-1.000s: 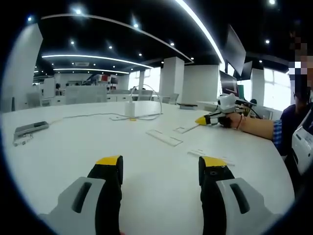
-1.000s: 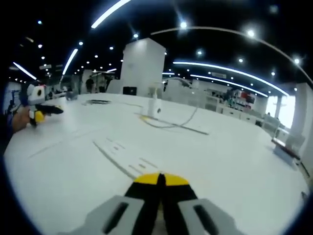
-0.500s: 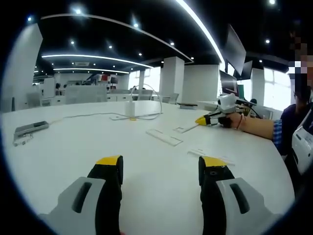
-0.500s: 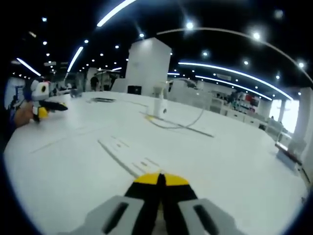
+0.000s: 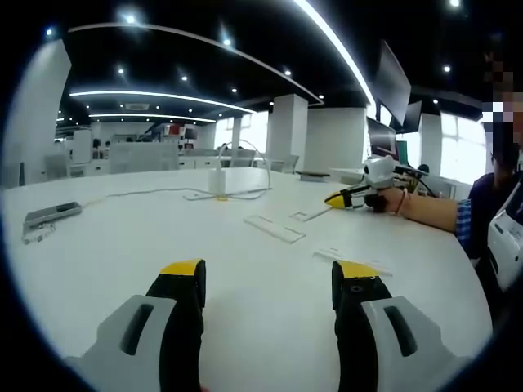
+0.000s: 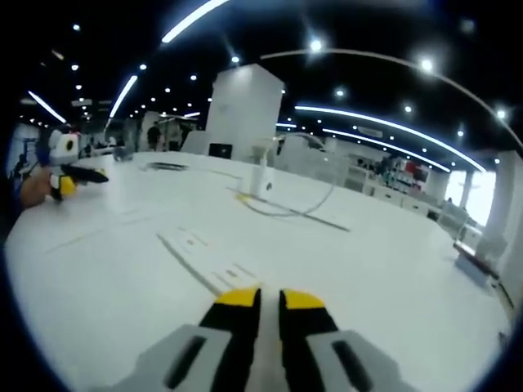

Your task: Locate the socket holder cover, grip the socket holder cover, clip it into the socket holder slot.

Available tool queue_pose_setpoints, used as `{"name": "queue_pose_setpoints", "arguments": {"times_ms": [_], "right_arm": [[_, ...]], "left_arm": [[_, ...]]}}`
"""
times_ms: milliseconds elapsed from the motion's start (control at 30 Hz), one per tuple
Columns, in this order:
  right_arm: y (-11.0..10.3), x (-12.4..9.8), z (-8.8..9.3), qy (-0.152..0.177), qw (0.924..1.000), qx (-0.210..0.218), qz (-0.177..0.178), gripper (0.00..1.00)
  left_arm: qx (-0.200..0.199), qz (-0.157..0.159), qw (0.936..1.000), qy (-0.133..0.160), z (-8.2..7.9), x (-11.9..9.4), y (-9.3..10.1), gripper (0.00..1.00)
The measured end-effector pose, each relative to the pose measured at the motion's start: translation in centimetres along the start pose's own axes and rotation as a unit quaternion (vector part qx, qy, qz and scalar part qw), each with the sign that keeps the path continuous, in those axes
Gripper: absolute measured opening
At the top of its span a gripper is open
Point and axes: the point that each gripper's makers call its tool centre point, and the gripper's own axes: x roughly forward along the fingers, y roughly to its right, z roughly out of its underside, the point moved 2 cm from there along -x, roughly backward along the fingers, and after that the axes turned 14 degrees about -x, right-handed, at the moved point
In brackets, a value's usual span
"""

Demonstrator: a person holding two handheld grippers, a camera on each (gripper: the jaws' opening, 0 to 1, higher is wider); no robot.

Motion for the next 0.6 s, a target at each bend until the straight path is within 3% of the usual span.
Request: {"name": "queue_pose_setpoints", "arguments": {"times_ms": [600], "right_arm": [[-0.57,0.18,-0.17,0.006,0.9998,0.007,-0.019,0.04]], "left_arm": [[0.0,0.0,1.0,-0.001,-0.05,-0.01,-0.09,0.62]]}}
